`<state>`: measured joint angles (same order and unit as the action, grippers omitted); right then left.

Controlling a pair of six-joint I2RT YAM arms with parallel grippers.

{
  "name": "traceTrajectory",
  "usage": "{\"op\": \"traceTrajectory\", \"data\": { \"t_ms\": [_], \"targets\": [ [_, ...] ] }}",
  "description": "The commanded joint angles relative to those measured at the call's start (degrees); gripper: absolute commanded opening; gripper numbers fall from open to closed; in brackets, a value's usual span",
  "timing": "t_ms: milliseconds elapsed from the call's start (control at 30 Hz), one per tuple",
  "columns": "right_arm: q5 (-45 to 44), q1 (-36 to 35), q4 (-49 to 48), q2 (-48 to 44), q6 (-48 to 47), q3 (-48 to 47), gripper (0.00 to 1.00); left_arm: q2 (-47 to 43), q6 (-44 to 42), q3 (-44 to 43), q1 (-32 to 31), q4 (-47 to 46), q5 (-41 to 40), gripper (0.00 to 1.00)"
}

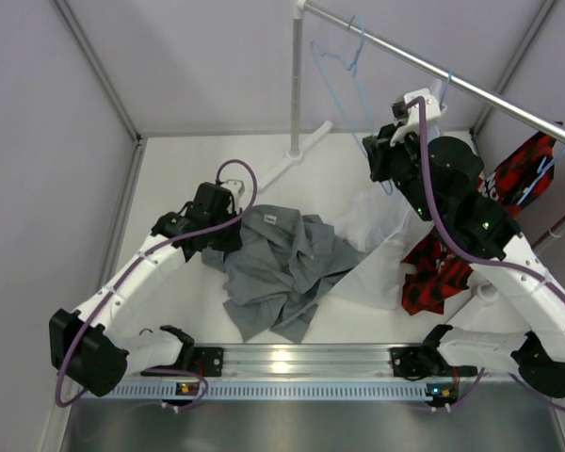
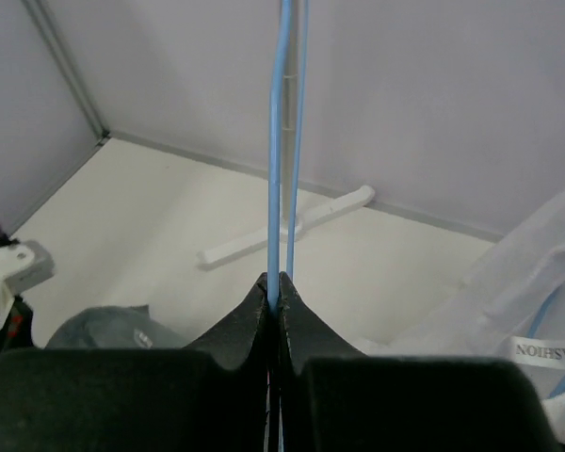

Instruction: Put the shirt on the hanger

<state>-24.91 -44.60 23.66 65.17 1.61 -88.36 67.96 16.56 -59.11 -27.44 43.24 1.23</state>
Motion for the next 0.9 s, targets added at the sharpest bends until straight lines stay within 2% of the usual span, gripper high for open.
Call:
{"op": "traceTrajectory", "data": {
  "t_ms": [0, 167, 367, 467, 700, 867],
  "targets": [
    [13.6, 0.7, 5.9, -4.2, -0.9, 1.8, 0.00, -2.0, 1.4, -2.0, 0.6, -2.7, -4.3, 0.00],
    [31.5, 0.7, 14.4, -9.6, 0.0, 7.0, 0.00, -1.4, 3.9, -4.5, 0.8, -2.3, -4.9, 0.00],
    [41.6, 0.7, 21.7, -19.9, 0.6, 15.4, 0.00, 1.7, 6.8, -7.2, 1.2, -2.5, -4.3, 0.00],
    [44.8, 0.7, 25.7, -21.0, -0.2, 16.5, 0.00, 4.9, 7.4, -9.4, 1.6, -2.5, -1.5, 0.00],
    [41.7, 0.7, 26.1, -19.6, 0.0, 22.4, 0.00, 5.9, 7.0, -11.6, 1.6, -3.3, 3.7, 0.00],
    [39.0, 0.7, 21.4, -17.9, 1.4, 24.5, 0.00, 4.3, 6.1, -10.7, 1.6, -3.2, 6.5, 0.00]
  ]
}}
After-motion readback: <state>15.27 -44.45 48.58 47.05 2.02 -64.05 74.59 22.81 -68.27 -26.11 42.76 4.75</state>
